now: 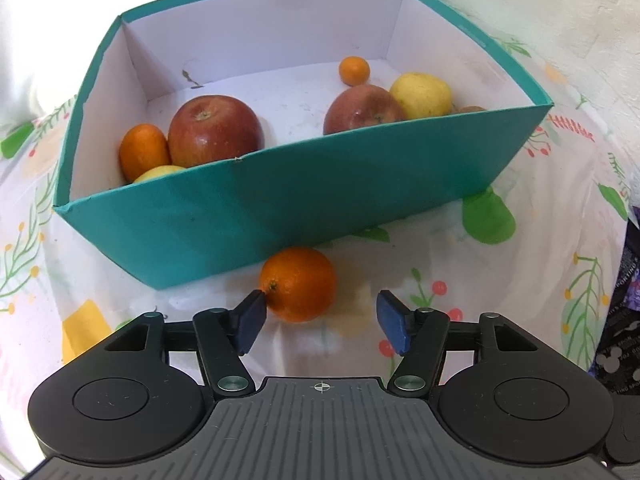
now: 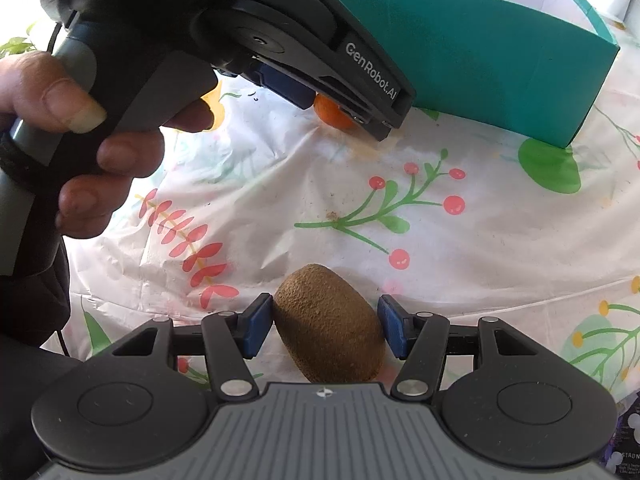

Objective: Organize fruits
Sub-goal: 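Lower the left gripper around the orange and close it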

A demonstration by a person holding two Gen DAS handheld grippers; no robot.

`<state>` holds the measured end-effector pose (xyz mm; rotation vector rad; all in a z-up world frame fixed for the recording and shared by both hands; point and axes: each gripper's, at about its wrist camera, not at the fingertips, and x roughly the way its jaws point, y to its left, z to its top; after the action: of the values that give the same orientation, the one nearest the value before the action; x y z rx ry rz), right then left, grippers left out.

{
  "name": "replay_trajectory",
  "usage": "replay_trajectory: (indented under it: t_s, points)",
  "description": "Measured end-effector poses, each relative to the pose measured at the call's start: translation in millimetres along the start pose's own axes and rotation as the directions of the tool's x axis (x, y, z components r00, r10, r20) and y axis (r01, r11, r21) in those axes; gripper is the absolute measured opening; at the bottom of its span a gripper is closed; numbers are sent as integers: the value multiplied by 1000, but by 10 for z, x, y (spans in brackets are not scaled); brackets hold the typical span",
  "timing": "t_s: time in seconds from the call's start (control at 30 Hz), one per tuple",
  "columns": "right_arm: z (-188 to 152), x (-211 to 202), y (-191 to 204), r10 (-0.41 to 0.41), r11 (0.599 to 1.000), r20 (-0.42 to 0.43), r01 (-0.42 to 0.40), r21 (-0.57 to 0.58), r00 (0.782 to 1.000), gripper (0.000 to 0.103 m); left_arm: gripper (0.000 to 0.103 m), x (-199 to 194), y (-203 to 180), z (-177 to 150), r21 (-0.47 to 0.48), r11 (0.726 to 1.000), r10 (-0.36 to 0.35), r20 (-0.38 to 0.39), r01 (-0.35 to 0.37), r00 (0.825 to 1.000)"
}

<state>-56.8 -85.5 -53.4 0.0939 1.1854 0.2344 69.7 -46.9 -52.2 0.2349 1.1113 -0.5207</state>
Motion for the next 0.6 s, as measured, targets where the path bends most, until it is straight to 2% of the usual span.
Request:
replay_trajectory:
  t_s: [0.33, 0.47, 0.6]
  points:
    - [2, -2, -8, 9, 1000, 4, -9, -8, 1000, 57, 61, 70, 83, 54, -50, 998, 30, 20, -29, 999]
    - [-5, -7, -25, 14, 1000, 7, -14, -8, 1000, 57, 51, 107, 93, 52, -47, 997, 67, 13, -66, 998]
    - [-11, -10, -33, 17, 1000, 10, -17, -10, 1000, 57, 44, 132, 154, 60, -53, 996, 67, 3, -67, 998]
